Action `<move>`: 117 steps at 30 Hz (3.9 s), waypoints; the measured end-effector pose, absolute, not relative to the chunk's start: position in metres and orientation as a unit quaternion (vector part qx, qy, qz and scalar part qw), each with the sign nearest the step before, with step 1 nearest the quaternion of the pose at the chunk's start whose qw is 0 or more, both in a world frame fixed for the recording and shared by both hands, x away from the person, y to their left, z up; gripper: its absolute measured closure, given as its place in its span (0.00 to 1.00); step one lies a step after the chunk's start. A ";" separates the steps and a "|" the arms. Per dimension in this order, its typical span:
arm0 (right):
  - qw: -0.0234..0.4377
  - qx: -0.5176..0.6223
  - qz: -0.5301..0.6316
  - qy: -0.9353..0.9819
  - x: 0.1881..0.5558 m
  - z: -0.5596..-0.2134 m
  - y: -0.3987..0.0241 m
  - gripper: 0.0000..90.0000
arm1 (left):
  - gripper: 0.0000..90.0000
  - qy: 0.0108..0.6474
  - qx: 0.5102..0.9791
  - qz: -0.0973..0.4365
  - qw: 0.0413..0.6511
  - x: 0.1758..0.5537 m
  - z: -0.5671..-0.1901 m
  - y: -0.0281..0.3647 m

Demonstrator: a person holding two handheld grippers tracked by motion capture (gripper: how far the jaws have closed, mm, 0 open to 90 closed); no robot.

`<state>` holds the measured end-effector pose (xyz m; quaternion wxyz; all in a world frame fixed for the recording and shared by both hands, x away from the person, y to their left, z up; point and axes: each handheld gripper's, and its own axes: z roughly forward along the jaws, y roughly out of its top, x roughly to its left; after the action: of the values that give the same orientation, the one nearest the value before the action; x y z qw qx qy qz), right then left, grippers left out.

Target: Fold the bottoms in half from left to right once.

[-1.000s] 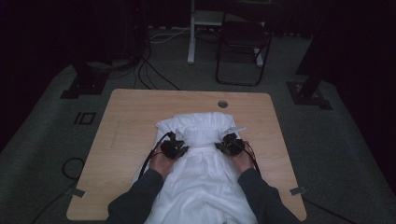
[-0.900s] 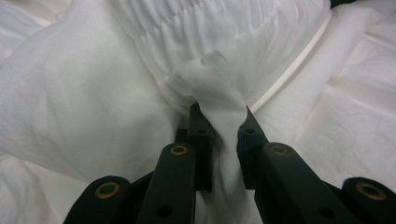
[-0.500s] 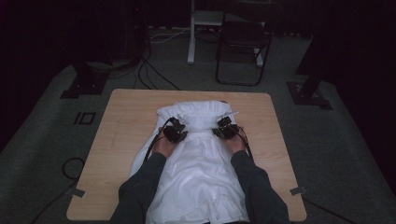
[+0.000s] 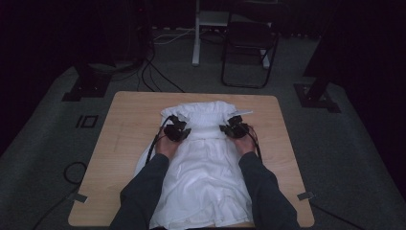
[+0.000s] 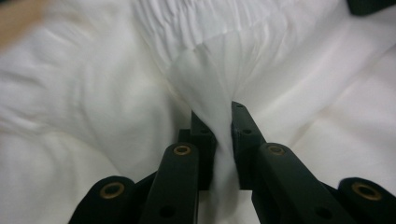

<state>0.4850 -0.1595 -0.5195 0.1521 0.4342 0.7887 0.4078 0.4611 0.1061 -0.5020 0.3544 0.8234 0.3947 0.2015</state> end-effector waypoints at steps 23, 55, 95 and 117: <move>0.145 0.304 0.419 0.843 0.333 -0.504 -0.172 0.93 | 0.91 0.313 0.854 0.183 0.373 0.320 -0.508 0.127; 0.083 0.388 0.403 0.825 0.389 -0.558 -0.159 0.93 | 0.92 0.355 0.844 0.184 0.358 0.376 -0.554 0.124; 0.212 0.301 0.488 0.792 0.384 -0.438 -0.175 0.94 | 0.94 0.335 0.793 0.224 0.457 0.359 -0.436 0.134; 0.160 0.318 0.375 0.856 0.342 -0.547 -0.177 0.58 | 0.60 0.372 0.833 0.160 0.376 0.315 -0.537 0.148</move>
<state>0.3418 -0.1768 -0.5467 0.1604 0.3179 0.8559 0.3751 0.3147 0.1483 -0.5375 0.3759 0.8333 0.3723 0.1601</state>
